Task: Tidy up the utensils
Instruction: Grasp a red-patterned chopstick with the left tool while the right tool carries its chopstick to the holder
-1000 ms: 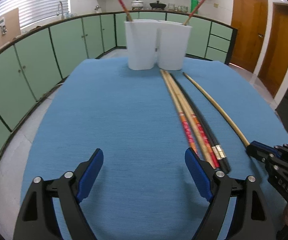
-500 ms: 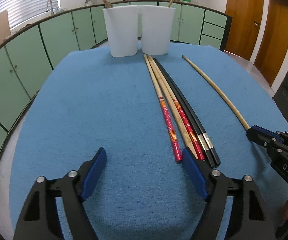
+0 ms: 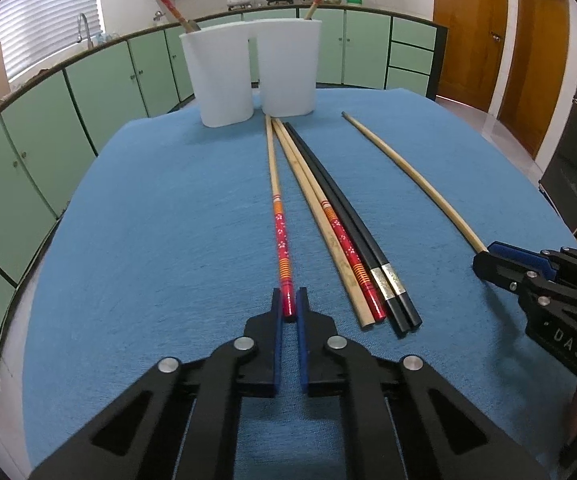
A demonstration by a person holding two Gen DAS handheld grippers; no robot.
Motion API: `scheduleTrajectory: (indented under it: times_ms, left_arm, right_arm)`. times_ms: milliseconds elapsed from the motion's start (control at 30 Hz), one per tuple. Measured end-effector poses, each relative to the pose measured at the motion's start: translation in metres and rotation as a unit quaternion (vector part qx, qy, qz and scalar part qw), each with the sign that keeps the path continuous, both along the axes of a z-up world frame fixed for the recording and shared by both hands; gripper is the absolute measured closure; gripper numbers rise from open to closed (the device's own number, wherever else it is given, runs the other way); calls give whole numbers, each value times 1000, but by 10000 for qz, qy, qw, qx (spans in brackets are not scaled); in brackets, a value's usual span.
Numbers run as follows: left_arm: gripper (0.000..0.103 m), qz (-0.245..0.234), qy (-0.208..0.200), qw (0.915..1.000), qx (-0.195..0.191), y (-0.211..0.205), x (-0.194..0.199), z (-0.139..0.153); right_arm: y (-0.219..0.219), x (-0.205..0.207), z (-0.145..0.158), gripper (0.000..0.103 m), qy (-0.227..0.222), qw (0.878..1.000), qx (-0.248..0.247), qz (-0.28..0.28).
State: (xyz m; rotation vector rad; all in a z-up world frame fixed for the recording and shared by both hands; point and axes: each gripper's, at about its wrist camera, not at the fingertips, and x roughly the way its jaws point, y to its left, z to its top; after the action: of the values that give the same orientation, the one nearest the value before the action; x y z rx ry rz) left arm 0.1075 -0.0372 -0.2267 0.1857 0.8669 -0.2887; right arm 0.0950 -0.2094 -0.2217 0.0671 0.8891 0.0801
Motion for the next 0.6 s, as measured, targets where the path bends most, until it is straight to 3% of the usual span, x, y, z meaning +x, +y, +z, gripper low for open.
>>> scheduleTrajectory:
  times_ms: [67, 167, 300, 433, 600]
  left_arm:
    - [97, 4, -22, 10000, 5, 0, -1, 1]
    - [97, 31, -25, 10000, -49, 1, -3, 2]
    - [97, 70, -116, 9998, -116, 6, -5, 8]
    - [97, 22, -375, 9992, -138, 11, -12, 32]
    - [97, -7, -784, 9963, -350, 18, -18, 74]
  right_arm:
    - [2, 0, 0, 87, -5, 10000, -70, 8]
    - [-2, 0, 0, 97, -1, 10000, 15, -24]
    - [-5, -1, 2, 97, -39, 9999, 100, -47]
    - [-7, -3, 13, 97, -153, 9999, 76, -4]
    - [-13, 0, 48, 97, -459, 9989, 79, 11]
